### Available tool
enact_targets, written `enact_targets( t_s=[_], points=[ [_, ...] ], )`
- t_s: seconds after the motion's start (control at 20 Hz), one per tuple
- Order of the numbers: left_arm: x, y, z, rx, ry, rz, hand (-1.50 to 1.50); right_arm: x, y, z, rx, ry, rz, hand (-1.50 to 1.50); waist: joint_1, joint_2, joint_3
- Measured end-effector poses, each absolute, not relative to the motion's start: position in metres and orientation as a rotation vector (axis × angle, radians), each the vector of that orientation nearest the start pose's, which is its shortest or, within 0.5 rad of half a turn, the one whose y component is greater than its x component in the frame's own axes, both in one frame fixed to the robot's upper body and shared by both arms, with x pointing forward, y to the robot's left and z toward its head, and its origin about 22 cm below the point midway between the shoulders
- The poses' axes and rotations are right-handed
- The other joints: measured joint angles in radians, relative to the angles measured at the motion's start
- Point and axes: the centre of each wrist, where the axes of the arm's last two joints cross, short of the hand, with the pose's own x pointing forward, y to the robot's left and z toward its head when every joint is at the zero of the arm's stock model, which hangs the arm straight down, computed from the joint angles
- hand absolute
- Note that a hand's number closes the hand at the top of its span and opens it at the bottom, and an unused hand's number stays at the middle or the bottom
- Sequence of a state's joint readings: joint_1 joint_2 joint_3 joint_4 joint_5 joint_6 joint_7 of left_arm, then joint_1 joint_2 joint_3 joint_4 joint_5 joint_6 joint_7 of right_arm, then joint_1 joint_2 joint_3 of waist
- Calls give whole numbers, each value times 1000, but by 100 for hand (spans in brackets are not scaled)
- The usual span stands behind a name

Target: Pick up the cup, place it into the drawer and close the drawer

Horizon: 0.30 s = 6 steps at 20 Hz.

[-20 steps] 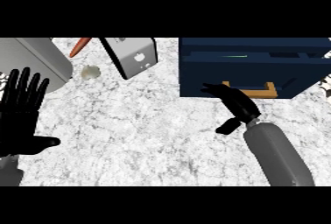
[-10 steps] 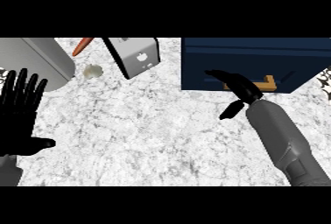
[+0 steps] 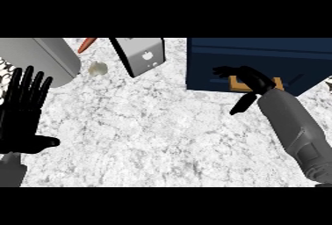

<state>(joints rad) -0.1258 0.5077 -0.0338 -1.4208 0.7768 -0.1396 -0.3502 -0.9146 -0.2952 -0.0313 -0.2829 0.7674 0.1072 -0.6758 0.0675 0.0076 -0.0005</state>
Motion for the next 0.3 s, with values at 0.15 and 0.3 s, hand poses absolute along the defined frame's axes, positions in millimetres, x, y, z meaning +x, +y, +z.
enact_targets(
  t_s=[0.15, 0.3],
  points=[
    [273, 335, 42, -319, -1886, 150, -150, 421, -269, 17, -225, -1565, 1210, -150, 6, 0, -1],
    [275, 332, 40, -318, -1887, 147, -150, 422, -271, 17, -210, -1559, 1203, -150, 9, 0, -2]
  ],
)
